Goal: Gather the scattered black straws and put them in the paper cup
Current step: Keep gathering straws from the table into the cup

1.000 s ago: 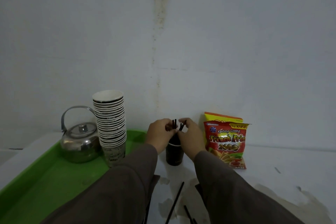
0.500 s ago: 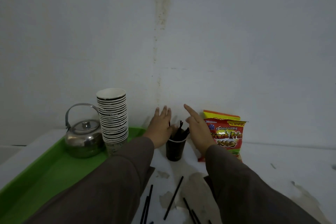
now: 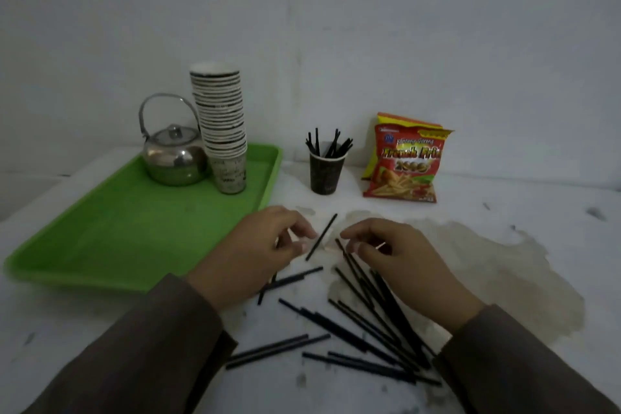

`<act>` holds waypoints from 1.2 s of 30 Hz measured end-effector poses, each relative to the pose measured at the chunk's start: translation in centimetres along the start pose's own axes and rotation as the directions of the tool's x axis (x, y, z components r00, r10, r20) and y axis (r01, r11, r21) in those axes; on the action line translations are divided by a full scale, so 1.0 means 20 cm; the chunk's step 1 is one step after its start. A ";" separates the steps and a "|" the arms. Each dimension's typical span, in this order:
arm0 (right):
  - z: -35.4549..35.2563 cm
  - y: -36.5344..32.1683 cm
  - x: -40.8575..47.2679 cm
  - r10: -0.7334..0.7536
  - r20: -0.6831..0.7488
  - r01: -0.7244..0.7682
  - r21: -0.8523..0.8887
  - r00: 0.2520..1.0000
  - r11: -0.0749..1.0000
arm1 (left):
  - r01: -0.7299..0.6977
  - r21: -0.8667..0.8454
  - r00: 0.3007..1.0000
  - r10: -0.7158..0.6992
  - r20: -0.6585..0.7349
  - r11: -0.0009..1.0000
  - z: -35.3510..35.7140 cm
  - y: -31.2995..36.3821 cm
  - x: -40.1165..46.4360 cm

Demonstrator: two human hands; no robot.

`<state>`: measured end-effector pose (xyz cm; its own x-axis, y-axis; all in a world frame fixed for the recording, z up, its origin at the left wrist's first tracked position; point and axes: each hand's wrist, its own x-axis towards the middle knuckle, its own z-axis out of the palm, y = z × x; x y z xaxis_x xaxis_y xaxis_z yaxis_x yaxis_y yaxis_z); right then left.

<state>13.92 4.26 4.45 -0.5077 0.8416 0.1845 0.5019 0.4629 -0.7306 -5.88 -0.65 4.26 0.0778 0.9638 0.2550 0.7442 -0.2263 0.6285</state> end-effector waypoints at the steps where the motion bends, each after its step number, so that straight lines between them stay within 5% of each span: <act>1: 0.03 -0.01 -0.05 -0.010 0.020 0.009 0.008 1.000 1.000 | 0.006 0.006 1.000 -0.006 0.008 1.000 0.03 -0.01 -0.06; 7: 0.20 -0.02 -0.21 -0.071 0.065 0.075 -0.063 0.995 0.995 | -0.078 0.316 0.994 0.097 -0.044 0.946 0.17 -0.12 -0.24; 14: 0.32 0.07 -0.24 -0.165 0.053 0.173 -0.309 0.985 0.935 | 0.012 0.588 0.975 0.120 -0.186 0.809 0.21 -0.10 -0.22; 23: 0.35 0.09 -0.26 -0.185 0.062 0.195 -0.335 0.981 0.922 | 0.196 0.775 0.980 -0.145 -0.136 0.600 0.29 -0.04 -0.13; 30: 0.35 0.10 -0.26 -0.168 0.064 0.180 -0.342 0.984 0.922 | 0.096 0.732 0.991 0.002 -0.132 0.674 0.30 -0.09 -0.13; 36: 0.35 0.12 -0.26 -0.190 0.056 0.196 -0.411 0.980 0.890 | 0.057 0.627 0.998 -0.041 -0.041 0.777 0.32 -0.08 -0.12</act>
<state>12.85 -0.93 -2.80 -0.6322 0.7213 0.2829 0.6349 0.6916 -0.3444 -2.92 -1.63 -1.99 0.0204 0.9657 0.2589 0.9986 -0.0323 0.0420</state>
